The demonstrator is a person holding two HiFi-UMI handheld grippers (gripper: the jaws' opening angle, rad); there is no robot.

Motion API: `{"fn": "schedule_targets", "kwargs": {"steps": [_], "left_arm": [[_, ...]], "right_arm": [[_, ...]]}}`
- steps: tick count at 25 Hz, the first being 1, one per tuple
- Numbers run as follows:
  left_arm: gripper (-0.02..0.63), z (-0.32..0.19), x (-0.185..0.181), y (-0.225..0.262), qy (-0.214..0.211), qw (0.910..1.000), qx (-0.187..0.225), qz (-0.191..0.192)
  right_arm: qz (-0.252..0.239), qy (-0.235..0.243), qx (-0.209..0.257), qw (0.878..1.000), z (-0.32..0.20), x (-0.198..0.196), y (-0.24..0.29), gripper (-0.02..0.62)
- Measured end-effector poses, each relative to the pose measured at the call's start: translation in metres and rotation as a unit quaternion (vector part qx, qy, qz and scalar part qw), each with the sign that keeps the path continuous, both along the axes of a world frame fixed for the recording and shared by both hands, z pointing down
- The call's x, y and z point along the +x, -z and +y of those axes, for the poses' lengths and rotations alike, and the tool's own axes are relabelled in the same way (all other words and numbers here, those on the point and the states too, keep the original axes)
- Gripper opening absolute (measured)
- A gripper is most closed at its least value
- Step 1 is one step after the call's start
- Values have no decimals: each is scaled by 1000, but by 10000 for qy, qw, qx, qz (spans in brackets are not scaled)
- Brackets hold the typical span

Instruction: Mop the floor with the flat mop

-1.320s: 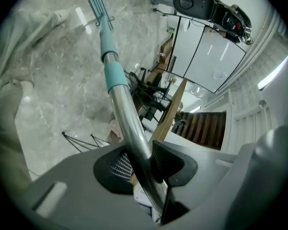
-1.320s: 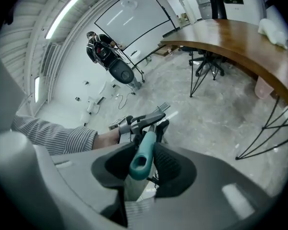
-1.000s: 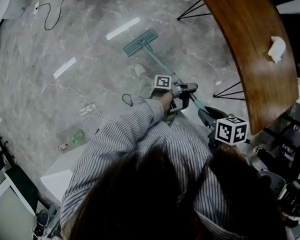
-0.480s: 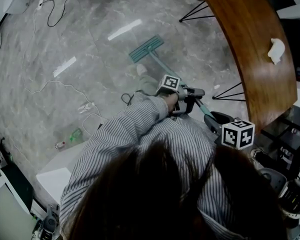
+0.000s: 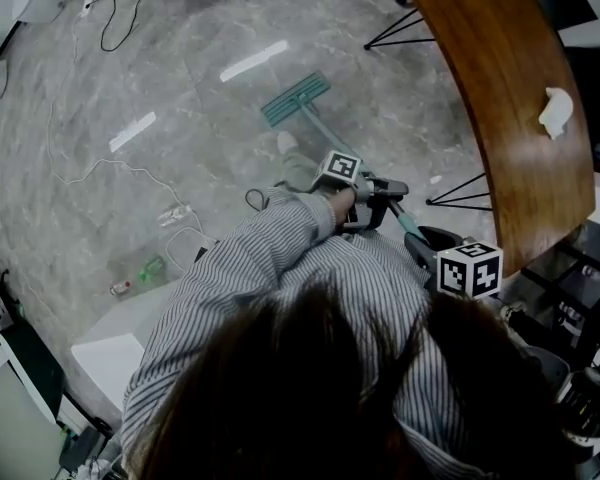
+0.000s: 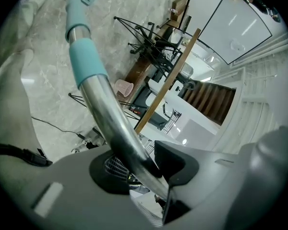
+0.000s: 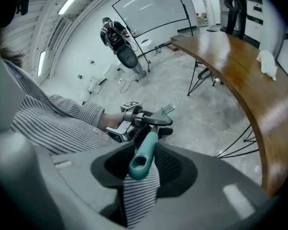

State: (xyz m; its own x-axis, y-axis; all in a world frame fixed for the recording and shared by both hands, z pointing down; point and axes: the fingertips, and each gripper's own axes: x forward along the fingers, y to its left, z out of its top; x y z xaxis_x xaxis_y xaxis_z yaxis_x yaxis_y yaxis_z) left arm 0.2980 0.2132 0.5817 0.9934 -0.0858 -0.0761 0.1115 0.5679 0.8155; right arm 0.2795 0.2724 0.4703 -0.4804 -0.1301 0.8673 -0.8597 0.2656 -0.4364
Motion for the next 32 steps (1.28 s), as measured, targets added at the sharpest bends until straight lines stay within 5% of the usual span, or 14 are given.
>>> {"fn": "schedule_targets", "kwargs": {"steps": [7,16,23,32], "left_arm": [[164,-11,-7,-3,-36,9994,332,-56],[152,-132,-86,-29,1034,9931,431,-347],[141,-238,-184,-58,943,9912,370,-856],[141,-426,-344,-97,1023,9775,627,-1735]], "right_arm": [[-110,-157,218,9996,-11,-7,-1,129],[-42,263,379,9989,-114,-80,-27,129],[10,698,268,9972,-216,-178,-50,138],[-231,21,353,9991,-399,-332,-75,135]]}}
